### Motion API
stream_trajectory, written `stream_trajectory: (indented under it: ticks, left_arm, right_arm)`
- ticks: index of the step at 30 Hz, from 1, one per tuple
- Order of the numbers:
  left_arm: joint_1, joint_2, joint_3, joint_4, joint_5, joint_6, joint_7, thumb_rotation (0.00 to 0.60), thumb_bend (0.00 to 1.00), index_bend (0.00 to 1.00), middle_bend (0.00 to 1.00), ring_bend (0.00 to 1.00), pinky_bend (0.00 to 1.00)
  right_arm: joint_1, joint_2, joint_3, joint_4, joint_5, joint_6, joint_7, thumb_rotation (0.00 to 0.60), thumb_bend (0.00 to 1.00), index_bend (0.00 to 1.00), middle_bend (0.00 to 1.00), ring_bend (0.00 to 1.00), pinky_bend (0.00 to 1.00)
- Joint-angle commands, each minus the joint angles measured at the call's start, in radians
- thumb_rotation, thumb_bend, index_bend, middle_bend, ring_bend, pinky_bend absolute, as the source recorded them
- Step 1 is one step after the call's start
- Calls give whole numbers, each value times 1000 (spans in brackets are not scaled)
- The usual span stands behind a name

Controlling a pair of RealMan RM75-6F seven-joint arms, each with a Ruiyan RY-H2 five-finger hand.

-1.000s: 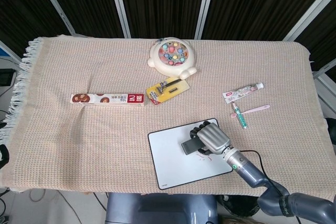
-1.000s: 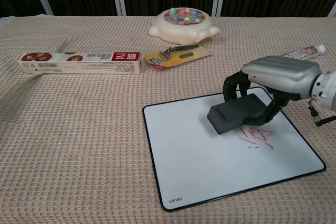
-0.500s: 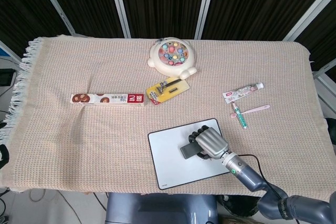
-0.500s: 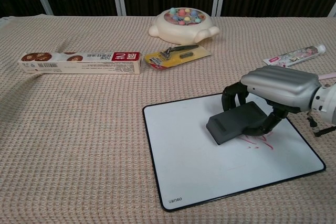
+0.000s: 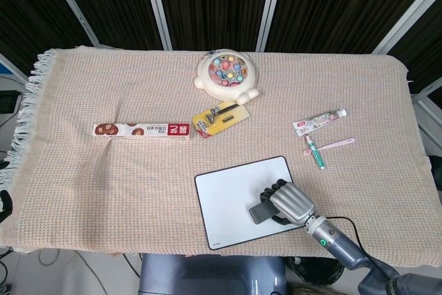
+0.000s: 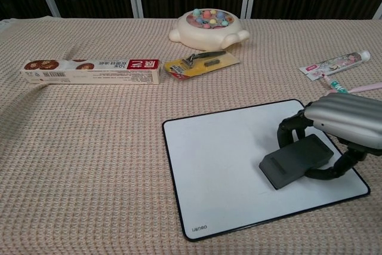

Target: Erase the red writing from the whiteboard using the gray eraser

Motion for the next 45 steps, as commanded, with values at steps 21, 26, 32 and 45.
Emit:
stream_trajectory:
  ticks: [21,26,32,45]
  left_arm:
    - [0,4,-4,-1,-2,2,-7,600,639,187,83,24,45]
    - [0,3,-3,-1,-3,1,-6,600,640,186,83,23,45]
    - [0,3,-4,-1,-4,2,-7,600,639,186,83,23,45]
    - [0,2,-3,-2,-2,3,-5,600,639,187,83,23,45]
  right_arm:
    - [22,-44,69,114,70,-41,59,600,452,630,570,522,351]
    - [37,-51,87,129,91,-63,67,600,452,630,571,522,351]
    - [43,-44,90,131,101,-73,84,600,453,630,571,522,351]
    - [-29,21,-4,54,27,12,67,600,452,630,571,522,352]
